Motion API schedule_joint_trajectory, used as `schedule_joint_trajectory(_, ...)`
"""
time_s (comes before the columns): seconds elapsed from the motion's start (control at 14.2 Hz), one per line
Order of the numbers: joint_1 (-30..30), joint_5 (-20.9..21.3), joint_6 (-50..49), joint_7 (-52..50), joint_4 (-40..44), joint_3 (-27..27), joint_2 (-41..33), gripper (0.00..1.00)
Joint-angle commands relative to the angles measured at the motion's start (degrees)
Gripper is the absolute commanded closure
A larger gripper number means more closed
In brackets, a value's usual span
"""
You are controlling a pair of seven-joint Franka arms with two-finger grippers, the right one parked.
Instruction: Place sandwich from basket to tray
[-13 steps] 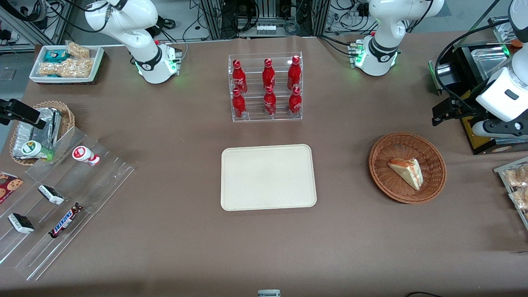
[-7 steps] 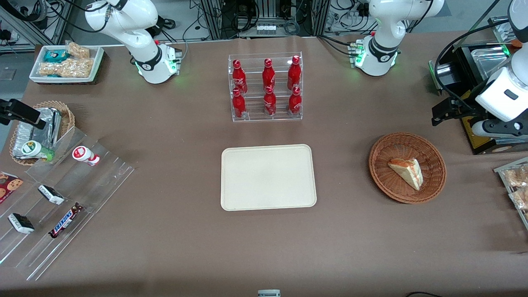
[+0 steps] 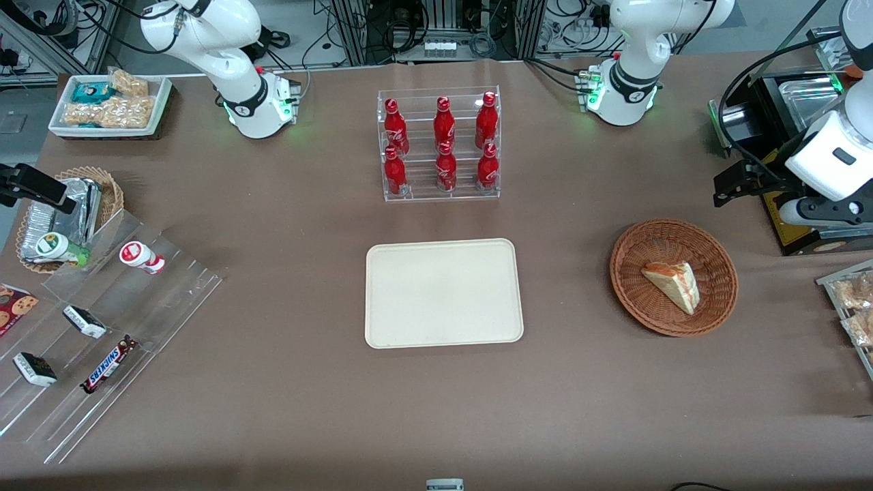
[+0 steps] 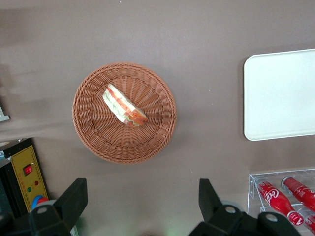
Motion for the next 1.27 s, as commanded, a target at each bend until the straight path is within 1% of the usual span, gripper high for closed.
schedule_joint_trajectory(0.0, -0.3, 1.2, -1.8, -0.1, 0.4, 0.4, 0.3, 0.0)
schedule_joint_trajectory(0.14, 0.4, 1.2, -1.0, -0.4, -2.7, 0.7, 0.7, 0.0)
schedule_joint_trajectory(0.35, 0.5, 1.4, -0.4, -0.3, -5.5, 0.9, 3.8, 0.0)
schedule_joint_trajectory(0.42, 1.1, 1.7, 1.3, -0.4, -7.1, 0.9, 4.3, 0.0)
schedule_joint_trajectory(0.7, 2.0, 1.9, 14.3, -0.4, -15.8, 1.0, 6.0, 0.0)
schedule_joint_trajectory(0.84, 2.0, 4.3, 21.6, -0.6, -20.7, 1.0, 7.3, 0.0)
schedule_joint_trajectory(0.98, 2.0, 4.5, 27.8, -1.0, -24.8, 2.1, 7.5, 0.0)
schedule_joint_trajectory(1.05, 2.0, 4.5, 30.5, -3.1, -26.7, 2.8, 7.5, 0.0)
schedule_joint_trajectory(1.2, 2.0, 4.5, 36.3, -13.2, -30.8, 2.9, 7.6, 0.0)
